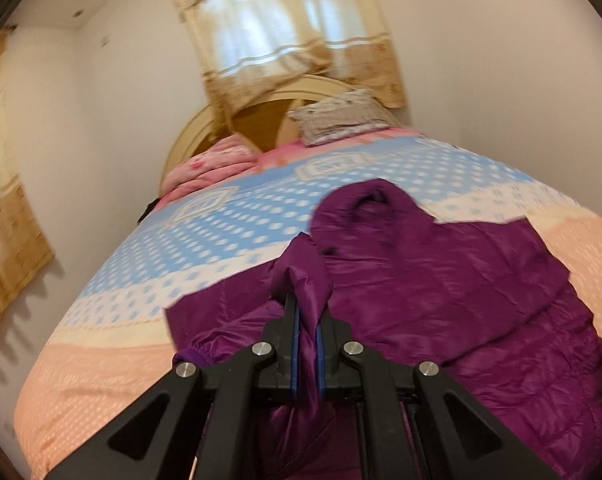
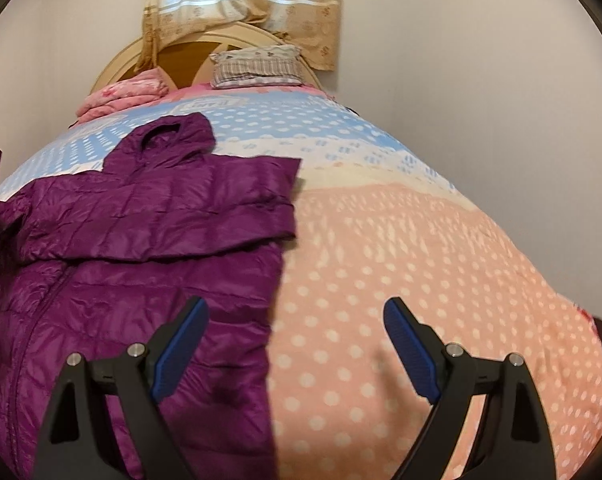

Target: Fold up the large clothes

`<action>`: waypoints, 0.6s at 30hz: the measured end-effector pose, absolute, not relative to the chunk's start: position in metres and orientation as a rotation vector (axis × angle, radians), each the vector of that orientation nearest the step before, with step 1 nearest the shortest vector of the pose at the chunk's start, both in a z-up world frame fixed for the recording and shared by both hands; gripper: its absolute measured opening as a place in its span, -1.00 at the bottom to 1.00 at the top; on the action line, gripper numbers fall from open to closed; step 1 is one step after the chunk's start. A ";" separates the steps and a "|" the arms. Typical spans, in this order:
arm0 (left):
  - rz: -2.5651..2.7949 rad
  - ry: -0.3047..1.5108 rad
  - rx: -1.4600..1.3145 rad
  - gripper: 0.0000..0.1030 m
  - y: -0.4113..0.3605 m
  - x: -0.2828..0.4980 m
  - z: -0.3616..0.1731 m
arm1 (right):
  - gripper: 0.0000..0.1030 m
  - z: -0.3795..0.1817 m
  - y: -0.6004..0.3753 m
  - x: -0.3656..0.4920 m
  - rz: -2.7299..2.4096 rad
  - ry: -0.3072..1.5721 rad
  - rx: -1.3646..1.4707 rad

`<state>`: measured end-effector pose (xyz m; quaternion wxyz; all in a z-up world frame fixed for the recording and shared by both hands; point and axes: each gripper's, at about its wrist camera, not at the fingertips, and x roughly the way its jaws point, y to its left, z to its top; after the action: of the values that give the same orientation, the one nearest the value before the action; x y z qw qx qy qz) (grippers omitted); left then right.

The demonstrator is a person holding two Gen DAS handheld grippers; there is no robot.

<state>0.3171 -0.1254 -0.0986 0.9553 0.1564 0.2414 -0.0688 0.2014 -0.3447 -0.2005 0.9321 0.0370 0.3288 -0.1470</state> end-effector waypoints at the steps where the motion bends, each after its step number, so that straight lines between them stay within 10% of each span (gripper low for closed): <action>1: -0.153 0.492 0.329 -0.89 -0.135 0.316 -0.102 | 0.77 -0.203 -0.346 0.200 -0.302 0.674 0.082; 5: -0.199 0.500 0.380 -0.73 -0.175 0.308 -0.120 | 0.77 -0.211 -0.350 0.196 -0.298 0.685 0.098; 7: -0.189 0.481 0.429 0.27 -0.192 0.298 -0.127 | 0.77 -0.214 -0.350 0.196 -0.295 0.690 0.101; 9: -0.163 0.400 0.458 0.84 -0.202 0.286 -0.129 | 0.77 -0.215 -0.350 0.195 -0.293 0.692 0.103; 18: -0.125 0.319 0.441 0.92 -0.180 0.268 -0.109 | 0.77 -0.213 -0.345 0.195 -0.282 0.692 0.098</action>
<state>0.2676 -0.1798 -0.1092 0.9614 0.2175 0.1572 -0.0616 0.1953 -0.3451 -0.2132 0.9298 0.0481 0.3378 -0.1379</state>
